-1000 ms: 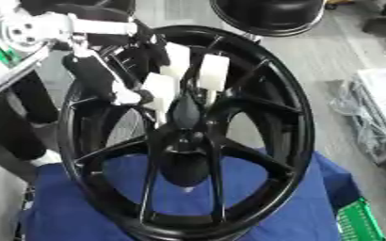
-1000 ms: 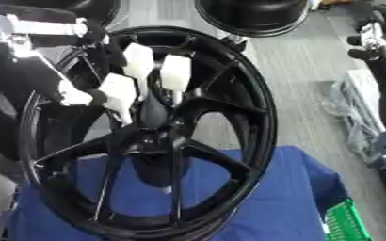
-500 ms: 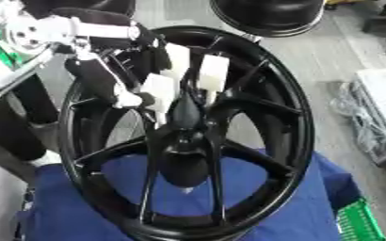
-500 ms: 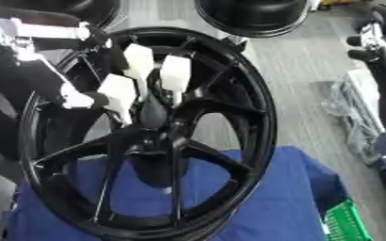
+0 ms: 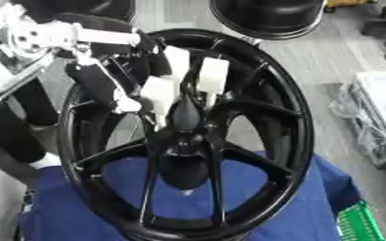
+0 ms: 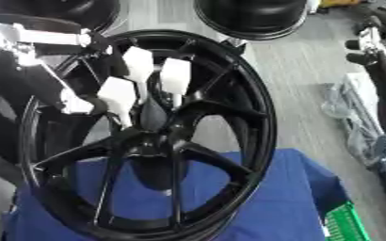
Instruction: Pull the pin out of the wheel hub.
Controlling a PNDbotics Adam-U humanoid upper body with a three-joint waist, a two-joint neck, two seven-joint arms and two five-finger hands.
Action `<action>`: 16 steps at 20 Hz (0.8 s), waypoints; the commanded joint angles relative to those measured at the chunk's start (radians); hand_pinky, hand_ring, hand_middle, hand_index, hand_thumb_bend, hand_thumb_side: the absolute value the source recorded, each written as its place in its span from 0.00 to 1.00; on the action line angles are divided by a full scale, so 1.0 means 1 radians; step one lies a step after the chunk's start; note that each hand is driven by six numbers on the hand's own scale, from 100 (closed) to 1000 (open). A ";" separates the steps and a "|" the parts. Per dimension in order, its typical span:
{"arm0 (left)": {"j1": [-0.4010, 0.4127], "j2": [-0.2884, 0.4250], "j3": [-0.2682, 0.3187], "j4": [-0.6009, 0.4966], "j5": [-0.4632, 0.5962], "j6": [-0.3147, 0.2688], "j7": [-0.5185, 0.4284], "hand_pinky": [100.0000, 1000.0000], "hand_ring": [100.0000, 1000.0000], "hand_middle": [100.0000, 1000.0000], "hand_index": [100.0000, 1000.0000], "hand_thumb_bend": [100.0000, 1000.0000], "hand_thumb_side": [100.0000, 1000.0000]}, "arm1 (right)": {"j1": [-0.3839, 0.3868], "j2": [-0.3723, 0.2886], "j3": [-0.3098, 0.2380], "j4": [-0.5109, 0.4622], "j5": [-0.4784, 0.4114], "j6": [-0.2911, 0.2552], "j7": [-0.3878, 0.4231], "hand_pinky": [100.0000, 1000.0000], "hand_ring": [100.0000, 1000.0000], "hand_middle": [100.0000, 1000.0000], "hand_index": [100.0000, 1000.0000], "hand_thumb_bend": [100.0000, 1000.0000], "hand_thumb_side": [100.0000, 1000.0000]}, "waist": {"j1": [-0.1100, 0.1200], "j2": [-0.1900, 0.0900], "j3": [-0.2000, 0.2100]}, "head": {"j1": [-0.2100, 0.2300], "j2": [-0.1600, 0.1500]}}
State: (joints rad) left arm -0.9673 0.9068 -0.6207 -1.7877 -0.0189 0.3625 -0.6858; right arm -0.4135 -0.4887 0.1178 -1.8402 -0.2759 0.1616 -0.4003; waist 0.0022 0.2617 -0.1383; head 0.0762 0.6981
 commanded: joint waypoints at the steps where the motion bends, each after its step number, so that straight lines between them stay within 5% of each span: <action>1: -0.019 0.010 0.003 -0.003 -0.008 -0.006 -0.017 0.79 0.67 0.71 0.78 0.22 0.00 | -0.010 -0.017 -0.005 -0.008 0.005 -0.004 0.002 0.73 0.71 0.72 0.84 0.00 0.52 | -0.002 -0.016 -0.002 | -0.001 -0.016; 16: -0.034 -0.028 -0.012 0.030 -0.114 -0.066 -0.056 0.79 0.70 0.75 0.79 0.25 0.00 | -0.009 -0.015 -0.004 -0.005 0.005 -0.005 0.008 0.73 0.71 0.72 0.85 0.00 0.52 | -0.003 -0.017 -0.002 | 0.008 -0.020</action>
State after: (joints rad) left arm -0.9851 0.8684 -0.6389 -1.7590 -0.1230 0.3027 -0.7424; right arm -0.4132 -0.4882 0.1180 -1.8395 -0.2759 0.1585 -0.3955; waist 0.0017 0.2617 -0.1391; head 0.0802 0.6912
